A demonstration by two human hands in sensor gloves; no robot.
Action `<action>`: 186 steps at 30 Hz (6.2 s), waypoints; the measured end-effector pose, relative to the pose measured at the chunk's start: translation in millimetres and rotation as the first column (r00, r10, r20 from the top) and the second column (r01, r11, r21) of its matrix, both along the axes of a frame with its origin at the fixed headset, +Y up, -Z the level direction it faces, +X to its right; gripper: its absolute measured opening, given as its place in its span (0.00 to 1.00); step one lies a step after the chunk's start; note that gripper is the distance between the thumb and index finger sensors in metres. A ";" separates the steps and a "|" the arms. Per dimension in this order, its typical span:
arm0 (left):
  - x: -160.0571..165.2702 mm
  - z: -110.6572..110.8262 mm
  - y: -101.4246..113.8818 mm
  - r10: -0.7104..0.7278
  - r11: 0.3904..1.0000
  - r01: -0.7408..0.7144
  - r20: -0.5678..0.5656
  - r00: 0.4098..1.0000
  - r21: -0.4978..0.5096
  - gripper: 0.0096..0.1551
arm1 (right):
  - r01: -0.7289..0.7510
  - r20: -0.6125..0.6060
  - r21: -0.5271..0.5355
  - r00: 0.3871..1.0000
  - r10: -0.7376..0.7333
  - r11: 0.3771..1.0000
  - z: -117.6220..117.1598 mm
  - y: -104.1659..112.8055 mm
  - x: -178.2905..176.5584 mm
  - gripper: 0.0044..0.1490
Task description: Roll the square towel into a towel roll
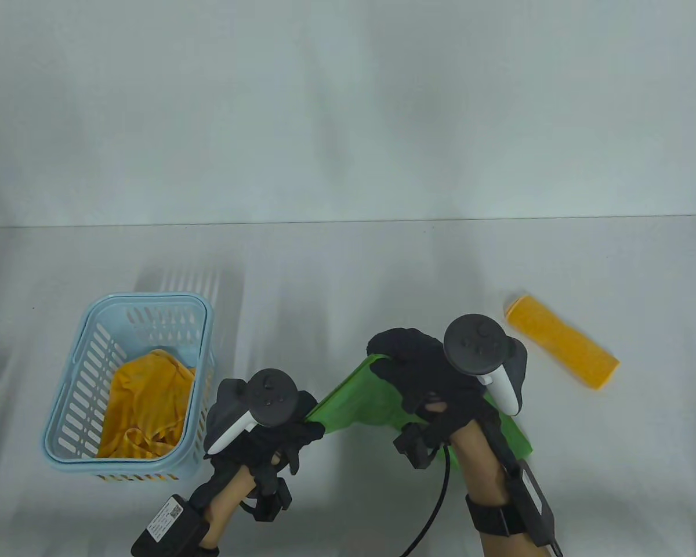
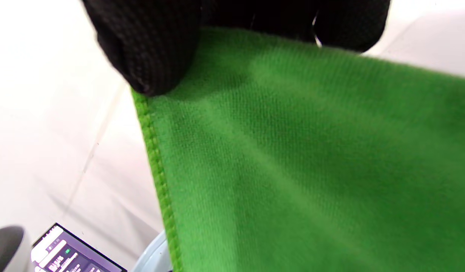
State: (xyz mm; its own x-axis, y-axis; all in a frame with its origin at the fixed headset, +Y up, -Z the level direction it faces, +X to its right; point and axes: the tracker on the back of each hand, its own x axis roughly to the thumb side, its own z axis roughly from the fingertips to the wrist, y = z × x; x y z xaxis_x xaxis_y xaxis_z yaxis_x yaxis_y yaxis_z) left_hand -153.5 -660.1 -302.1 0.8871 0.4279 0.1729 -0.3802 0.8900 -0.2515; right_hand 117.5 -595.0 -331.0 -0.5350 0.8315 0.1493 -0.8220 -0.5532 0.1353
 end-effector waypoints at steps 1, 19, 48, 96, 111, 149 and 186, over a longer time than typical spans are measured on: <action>-3.3 -0.1 2.8 0.017 1.000 -0.017 -0.021 1.000 0.020 0.22 | 0.023 0.011 -0.006 1.000 -0.023 1.000 -0.8 0.1 3.7 0.25; -42.5 -13.6 88.6 0.369 0.918 -0.353 -0.066 0.927 0.178 0.23 | 0.194 0.136 0.025 0.971 -0.196 0.981 -2.6 42.8 39.2 0.24; -15.8 13.5 264.7 0.335 0.832 -0.346 0.105 0.936 0.433 0.23 | 0.207 0.100 0.142 0.970 -0.223 0.968 33.9 180.3 70.6 0.24; 15.1 -9.1 -4.1 -0.049 0.995 0.055 0.074 0.996 -0.080 0.23 | -0.139 -0.024 -0.376 0.990 0.140 0.916 15.8 -101.0 73.4 0.24; 33.8 0.1 -66.7 -0.210 0.921 0.274 0.241 0.948 -0.276 0.23 | -0.455 -0.263 -0.467 0.890 0.373 0.758 26.0 -145.2 57.4 0.24; 11.8 -28.1 -78.9 -0.344 0.930 0.326 -0.097 0.934 -0.168 0.35 | -0.390 0.051 -0.478 0.882 0.468 0.787 7.5 -155.1 69.9 0.37; 66.7 7.5 -74.6 -0.556 0.826 0.558 0.269 0.786 0.076 0.38 | -0.824 -0.107 0.009 0.563 0.820 0.567 44.3 -165.5 -2.3 0.38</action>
